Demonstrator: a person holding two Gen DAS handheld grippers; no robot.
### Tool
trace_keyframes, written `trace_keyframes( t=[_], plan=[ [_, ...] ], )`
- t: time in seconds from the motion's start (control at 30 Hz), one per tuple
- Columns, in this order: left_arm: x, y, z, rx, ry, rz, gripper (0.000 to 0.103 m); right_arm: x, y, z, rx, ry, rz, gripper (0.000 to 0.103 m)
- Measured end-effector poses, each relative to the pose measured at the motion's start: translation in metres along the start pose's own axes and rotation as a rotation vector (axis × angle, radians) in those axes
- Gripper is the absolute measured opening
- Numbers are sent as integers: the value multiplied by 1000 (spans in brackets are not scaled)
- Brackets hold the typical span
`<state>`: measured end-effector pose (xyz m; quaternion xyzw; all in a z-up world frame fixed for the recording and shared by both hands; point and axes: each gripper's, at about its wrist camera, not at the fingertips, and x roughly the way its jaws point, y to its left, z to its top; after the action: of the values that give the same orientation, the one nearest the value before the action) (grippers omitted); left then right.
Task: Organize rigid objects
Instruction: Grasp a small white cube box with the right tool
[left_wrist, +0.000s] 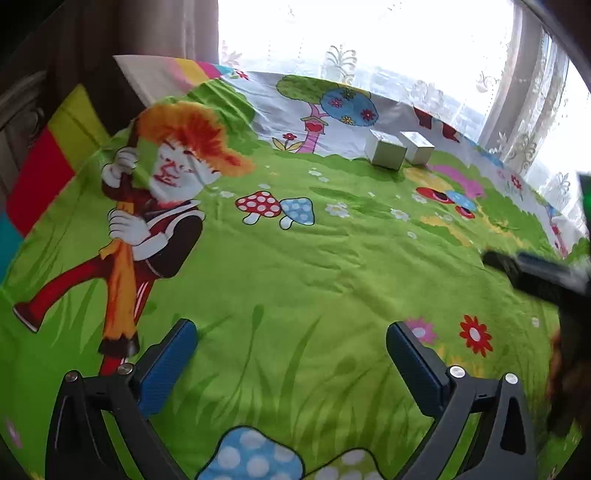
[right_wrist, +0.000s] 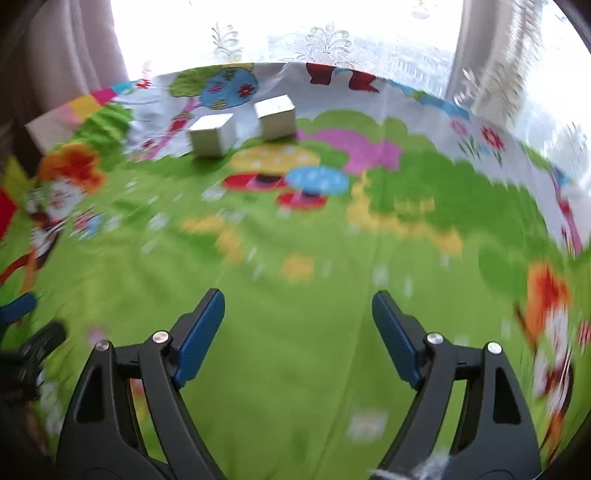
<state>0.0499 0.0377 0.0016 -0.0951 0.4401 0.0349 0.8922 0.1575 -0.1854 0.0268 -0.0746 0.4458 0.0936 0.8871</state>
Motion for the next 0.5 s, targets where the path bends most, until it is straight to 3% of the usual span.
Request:
trace_keyframes(
  t=[0.07, 0.23, 0.5],
  plan=[
    [5, 0, -1, 18, 0, -4, 103, 23, 1, 22, -35, 8, -14, 84],
    [6, 13, 3, -59, -39, -129, 103, 71, 7, 77, -79, -4, 3, 85],
    [9, 17, 5, -92, -54, -170, 103, 132, 18, 153, -69, -2, 35, 90]
  ],
)
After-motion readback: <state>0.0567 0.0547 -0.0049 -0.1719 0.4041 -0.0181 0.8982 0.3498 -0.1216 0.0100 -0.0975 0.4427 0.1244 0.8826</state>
